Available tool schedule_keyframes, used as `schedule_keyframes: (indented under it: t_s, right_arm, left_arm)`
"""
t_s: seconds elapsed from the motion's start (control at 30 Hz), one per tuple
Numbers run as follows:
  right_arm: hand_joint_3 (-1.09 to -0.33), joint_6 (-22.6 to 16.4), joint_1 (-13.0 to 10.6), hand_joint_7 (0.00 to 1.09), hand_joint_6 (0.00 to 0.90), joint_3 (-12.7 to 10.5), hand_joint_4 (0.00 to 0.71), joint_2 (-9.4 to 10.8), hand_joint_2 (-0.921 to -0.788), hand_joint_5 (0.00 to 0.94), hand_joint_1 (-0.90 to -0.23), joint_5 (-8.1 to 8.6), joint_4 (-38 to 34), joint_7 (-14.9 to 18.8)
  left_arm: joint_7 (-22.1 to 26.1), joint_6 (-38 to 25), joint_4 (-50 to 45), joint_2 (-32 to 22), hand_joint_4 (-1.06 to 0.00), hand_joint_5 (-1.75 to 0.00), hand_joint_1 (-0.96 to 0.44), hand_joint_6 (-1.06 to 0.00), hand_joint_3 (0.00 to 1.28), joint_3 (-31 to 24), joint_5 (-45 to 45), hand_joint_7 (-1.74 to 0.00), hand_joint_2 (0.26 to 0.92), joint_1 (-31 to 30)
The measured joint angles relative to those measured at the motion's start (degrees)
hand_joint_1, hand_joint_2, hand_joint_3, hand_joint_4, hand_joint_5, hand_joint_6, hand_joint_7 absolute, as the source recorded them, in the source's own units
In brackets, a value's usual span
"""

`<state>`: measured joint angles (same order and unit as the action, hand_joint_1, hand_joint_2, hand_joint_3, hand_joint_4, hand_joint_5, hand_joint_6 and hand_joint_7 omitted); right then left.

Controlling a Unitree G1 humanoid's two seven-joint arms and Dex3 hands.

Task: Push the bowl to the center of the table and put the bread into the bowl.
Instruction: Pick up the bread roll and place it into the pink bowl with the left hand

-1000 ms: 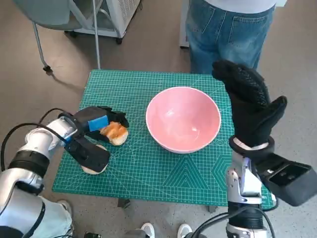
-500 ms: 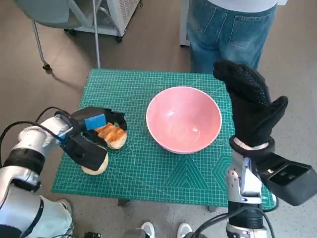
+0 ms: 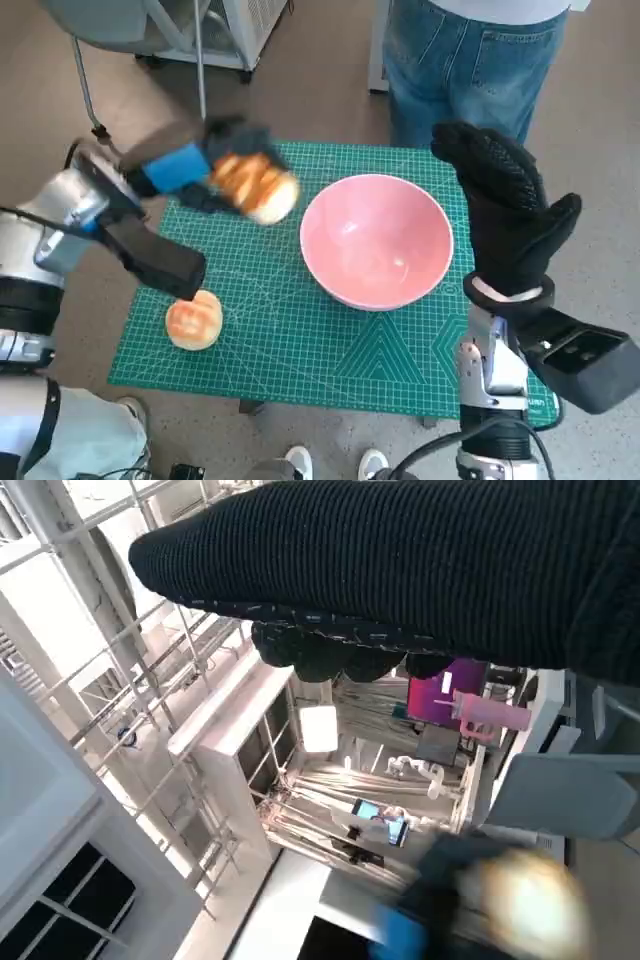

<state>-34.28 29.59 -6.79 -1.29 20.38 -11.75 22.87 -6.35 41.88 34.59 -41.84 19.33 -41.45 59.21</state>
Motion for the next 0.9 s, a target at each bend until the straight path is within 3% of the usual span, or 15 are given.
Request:
schedule_keyframes:
  t_s: [0.4,0.7,0.9]
  right_arm:
    - [-0.804,0.0,0.0,0.72,-0.001,0.0,0.298,-0.4,-0.921,0.051,-0.549,0.16,0.5,0.4]
    - [-0.799,0.1,-0.3,0.73,-0.001,-0.5,0.305,-1.2,-0.921,0.06,-0.57,1.5,1.0,1.1]
    - [-0.798,0.1,-0.6,0.73,-0.001,-0.7,0.305,-1.3,-0.921,0.063,-0.571,1.98,1.0,1.2]
  left_arm:
    - [0.0,-2.3,-5.9,9.9,-0.58,-1.22,0.0,-0.6,0.13,0.5,-1.4,-1.25,0.921,2.3]
    - [1.4,-0.8,2.1,15.3,-0.58,-1.19,0.0,-0.6,0.13,5.8,-4.4,-1.27,0.921,7.5]
    - [1.3,0.2,5.5,16.1,-0.58,-1.19,0.0,-0.6,0.13,7.4,-6.0,-1.27,0.92,7.9]
